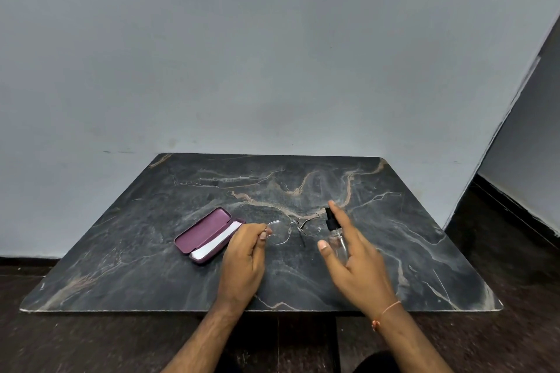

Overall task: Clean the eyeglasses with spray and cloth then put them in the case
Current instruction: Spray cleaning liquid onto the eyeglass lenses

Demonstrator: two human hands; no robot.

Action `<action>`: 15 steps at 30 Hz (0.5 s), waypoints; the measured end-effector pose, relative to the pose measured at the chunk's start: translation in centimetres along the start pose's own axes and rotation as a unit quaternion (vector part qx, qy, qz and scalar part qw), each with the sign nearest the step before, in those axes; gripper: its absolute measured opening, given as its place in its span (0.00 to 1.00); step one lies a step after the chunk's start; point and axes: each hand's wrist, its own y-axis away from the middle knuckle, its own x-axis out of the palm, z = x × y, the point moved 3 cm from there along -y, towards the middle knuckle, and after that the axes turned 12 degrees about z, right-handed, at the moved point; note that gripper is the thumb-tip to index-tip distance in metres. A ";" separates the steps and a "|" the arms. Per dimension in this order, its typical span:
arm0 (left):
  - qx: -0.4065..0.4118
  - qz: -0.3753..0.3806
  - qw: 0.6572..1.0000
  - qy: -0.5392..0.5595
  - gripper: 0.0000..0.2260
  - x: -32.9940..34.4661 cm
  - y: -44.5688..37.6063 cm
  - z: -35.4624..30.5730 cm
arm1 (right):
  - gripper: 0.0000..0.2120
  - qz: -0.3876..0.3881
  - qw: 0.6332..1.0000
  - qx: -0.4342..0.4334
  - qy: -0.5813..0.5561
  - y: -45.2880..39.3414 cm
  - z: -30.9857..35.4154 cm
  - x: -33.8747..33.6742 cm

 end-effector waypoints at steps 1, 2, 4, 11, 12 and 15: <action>0.000 0.000 1.000 0.000 0.08 0.0 0.0 0.0 | 0.37 0.003 1.000 -0.007 0.018 -0.1 0.1 0.1; 0.000 0.000 1.000 0.000 0.08 0.0 0.0 0.0 | 0.37 0.005 0.999 -0.012 0.031 -0.1 0.1 0.2; 0.001 0.000 1.000 -0.001 0.08 0.0 0.0 0.0 | 0.38 0.010 0.999 -0.018 0.048 -0.3 0.0 0.3; -0.001 0.001 1.000 0.004 0.08 0.0 0.0 0.0 | 0.35 0.001 1.000 -0.021 0.012 -0.9 0.2 0.8; -0.003 0.002 1.000 0.005 0.08 0.0 0.0 0.0 | 0.35 0.001 1.000 -0.023 0.004 -1.0 0.1 0.9; -0.005 0.001 1.000 0.002 0.08 0.0 0.0 0.0 | 0.32 0.004 0.999 -0.035 -0.002 -1.0 0.0 1.2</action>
